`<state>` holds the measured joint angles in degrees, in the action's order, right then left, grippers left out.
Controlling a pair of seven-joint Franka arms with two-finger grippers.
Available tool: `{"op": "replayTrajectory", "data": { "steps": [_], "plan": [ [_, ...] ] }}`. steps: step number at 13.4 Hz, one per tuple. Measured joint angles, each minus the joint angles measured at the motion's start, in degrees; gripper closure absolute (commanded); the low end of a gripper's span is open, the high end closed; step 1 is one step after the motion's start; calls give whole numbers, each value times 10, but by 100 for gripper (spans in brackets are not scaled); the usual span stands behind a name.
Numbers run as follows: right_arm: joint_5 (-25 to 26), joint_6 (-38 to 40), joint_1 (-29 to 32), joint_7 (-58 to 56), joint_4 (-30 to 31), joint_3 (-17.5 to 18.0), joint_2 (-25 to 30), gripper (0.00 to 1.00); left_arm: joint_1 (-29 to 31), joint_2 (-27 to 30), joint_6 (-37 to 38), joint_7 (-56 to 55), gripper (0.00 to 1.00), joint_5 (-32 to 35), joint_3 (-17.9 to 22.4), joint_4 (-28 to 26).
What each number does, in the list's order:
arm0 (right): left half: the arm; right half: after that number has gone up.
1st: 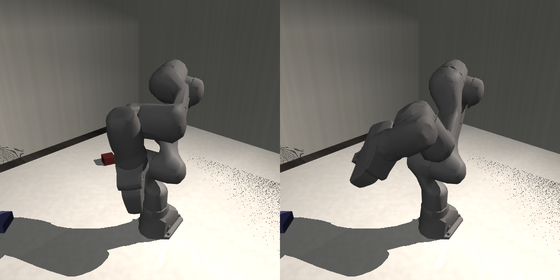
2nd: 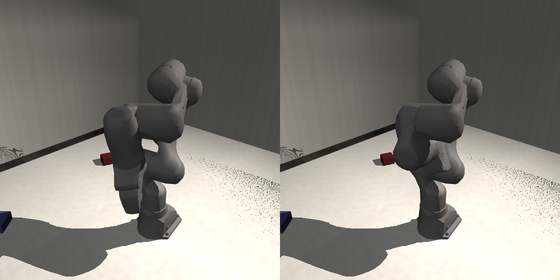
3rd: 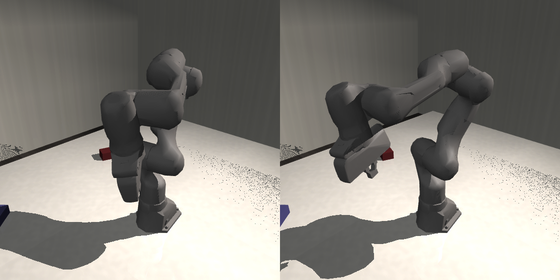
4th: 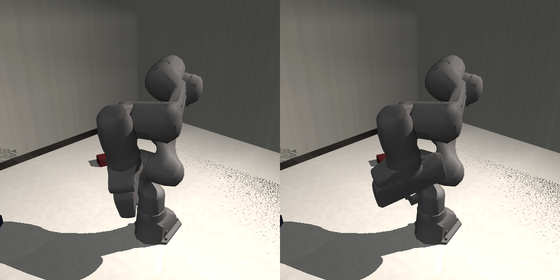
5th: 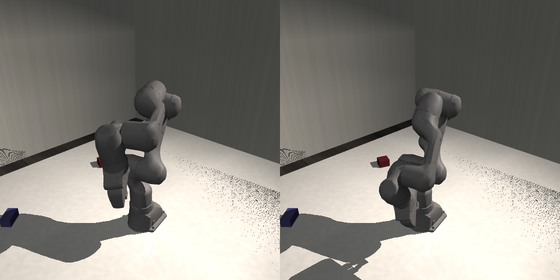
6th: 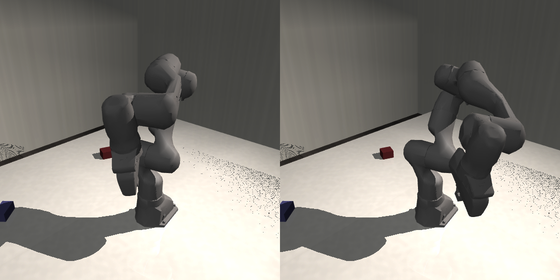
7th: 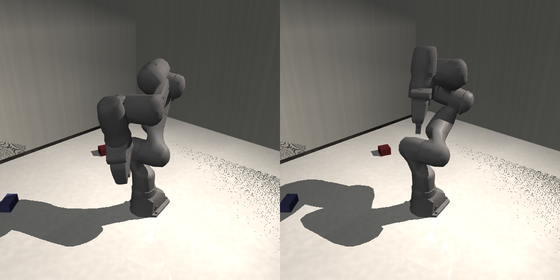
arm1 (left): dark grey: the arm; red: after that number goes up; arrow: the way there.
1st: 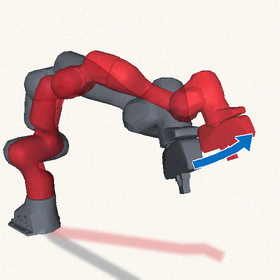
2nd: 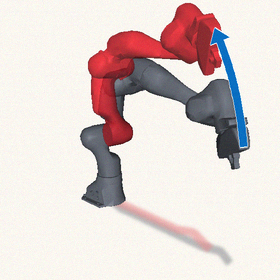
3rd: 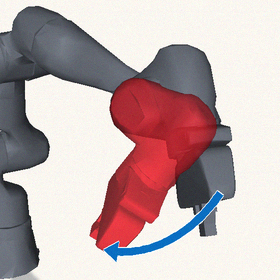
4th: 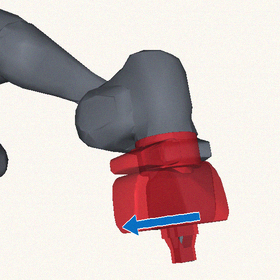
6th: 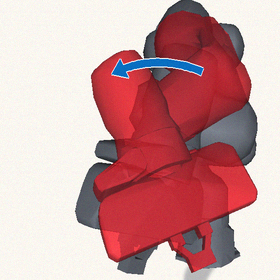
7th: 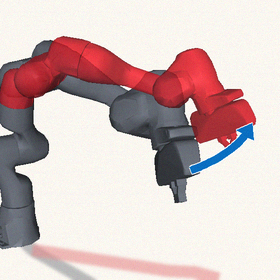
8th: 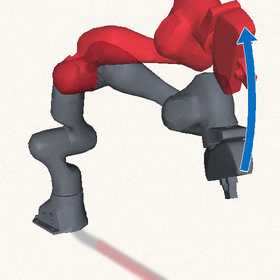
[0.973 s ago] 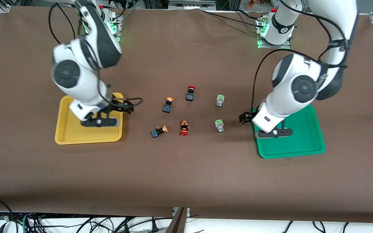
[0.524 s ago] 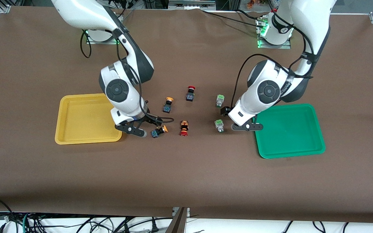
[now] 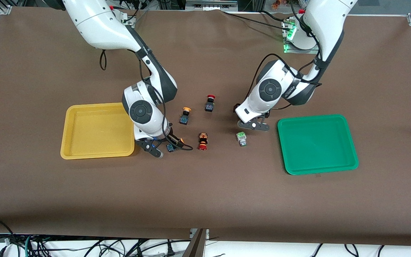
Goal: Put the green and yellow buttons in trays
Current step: 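Grasp a yellow button with the right gripper while the left gripper grasps green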
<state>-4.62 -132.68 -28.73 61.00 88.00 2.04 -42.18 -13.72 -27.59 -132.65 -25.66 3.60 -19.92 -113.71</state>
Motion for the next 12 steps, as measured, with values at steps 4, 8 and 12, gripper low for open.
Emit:
{"op": "replayTrajectory", "data": {
  "steps": [4,8,12],
  "plan": [
    [0,-24,0,2,-5,-1,-25,3,-11,-19,-41,-18,10,11,-5,-23],
    [0,-39,0,1,-5,-1,-35,30,-21,-34,-52,-78,71,82,-8,-32],
    [0,-42,0,-14,-5,-1,-35,59,-21,-36,-56,-108,97,90,-17,-37]
  ]
}}
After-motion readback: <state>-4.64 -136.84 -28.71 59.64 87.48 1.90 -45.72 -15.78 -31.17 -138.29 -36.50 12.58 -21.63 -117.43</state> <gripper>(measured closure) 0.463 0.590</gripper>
